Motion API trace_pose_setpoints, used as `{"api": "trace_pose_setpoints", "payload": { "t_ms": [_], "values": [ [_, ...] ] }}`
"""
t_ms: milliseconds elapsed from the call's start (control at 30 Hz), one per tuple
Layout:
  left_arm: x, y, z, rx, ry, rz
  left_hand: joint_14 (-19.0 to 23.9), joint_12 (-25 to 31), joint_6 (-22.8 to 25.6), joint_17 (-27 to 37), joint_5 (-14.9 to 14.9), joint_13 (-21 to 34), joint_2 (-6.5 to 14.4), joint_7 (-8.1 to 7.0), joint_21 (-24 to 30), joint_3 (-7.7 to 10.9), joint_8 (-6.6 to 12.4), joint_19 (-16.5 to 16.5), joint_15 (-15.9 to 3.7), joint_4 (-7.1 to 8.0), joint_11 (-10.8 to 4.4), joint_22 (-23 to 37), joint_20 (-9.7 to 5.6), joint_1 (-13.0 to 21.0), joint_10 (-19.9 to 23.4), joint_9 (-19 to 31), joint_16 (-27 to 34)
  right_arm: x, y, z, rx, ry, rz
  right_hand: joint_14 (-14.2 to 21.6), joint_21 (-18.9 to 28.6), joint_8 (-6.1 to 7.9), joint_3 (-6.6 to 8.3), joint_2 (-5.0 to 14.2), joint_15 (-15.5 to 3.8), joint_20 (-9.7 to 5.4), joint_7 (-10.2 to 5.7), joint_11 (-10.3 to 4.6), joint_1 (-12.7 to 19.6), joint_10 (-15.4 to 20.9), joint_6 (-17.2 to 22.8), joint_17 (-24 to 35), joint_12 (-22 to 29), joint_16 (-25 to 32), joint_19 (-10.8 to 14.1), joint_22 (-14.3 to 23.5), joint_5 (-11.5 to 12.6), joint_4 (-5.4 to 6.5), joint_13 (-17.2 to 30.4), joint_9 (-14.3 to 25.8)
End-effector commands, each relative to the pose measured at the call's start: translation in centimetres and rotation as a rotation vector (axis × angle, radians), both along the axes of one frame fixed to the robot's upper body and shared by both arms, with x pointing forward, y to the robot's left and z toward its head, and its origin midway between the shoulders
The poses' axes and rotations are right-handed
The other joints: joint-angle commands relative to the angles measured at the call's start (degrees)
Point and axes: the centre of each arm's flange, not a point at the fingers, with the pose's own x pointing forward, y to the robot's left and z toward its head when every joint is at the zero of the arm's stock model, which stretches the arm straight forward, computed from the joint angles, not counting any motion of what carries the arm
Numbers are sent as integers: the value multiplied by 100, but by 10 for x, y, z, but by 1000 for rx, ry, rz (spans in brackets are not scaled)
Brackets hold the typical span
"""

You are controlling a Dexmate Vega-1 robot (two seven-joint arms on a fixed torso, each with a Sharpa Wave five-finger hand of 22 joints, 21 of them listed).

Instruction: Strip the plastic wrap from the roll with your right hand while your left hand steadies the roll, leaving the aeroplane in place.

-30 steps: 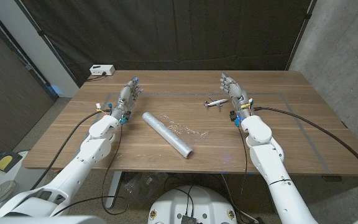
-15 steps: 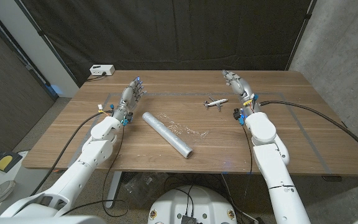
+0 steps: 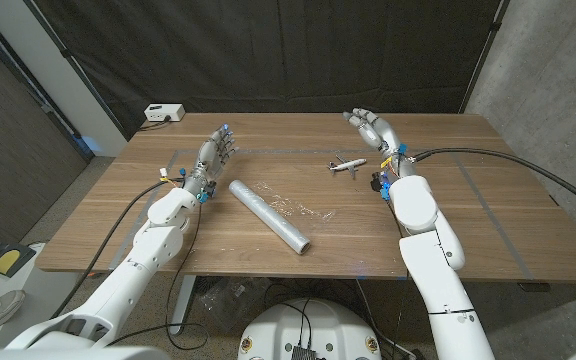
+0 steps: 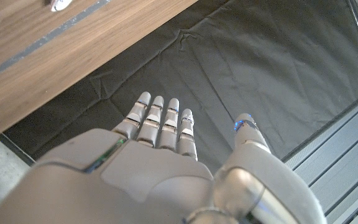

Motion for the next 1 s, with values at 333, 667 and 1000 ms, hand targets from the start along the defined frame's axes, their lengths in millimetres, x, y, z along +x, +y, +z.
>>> {"api": "trace_pose_setpoints", "payload": {
  "t_ms": [333, 667, 1000],
  "values": [
    [3, -3, -1, 12, 4, -14, 64, 25, 45, 31, 28, 33, -3, -16, 35, -33, 12, -5, 22, 0, -4, 34, 67, 44, 72, 33, 23, -32, 45, 14, -269, -17, -285, 212, -18, 50, 80, 26, -139, -10, -43, -76, 143, 192, 194, 33, 69, 40, 121, 23, 31, 20, 5, 19],
    [-7, -6, 14, 186, -63, 34, 91, 44, 146, 11, 17, 41, -149, -11, 18, 15, 25, 18, -42, -281, -29, 19, 49, 362, 229, 33, -23, -24, 43, 12, -258, -6, -277, 227, -21, 38, 93, 23, -161, -25, -50, -91, 160, 218, 207, 34, 69, 25, 133, 24, 28, 25, 5, 20],
    [-33, -16, 38, 429, -193, 83, 180, 36, 402, 5, -37, 47, -398, -37, -31, 44, 95, -4, -114, -667, -136, 7, 49, 809, 352, 38, -33, -14, 37, 3, -228, 14, -266, 227, -28, 27, 100, 21, -160, -19, -54, -91, 165, 218, 209, 36, 62, 12, 130, 25, 25, 33, 6, 21]
  ]
}}
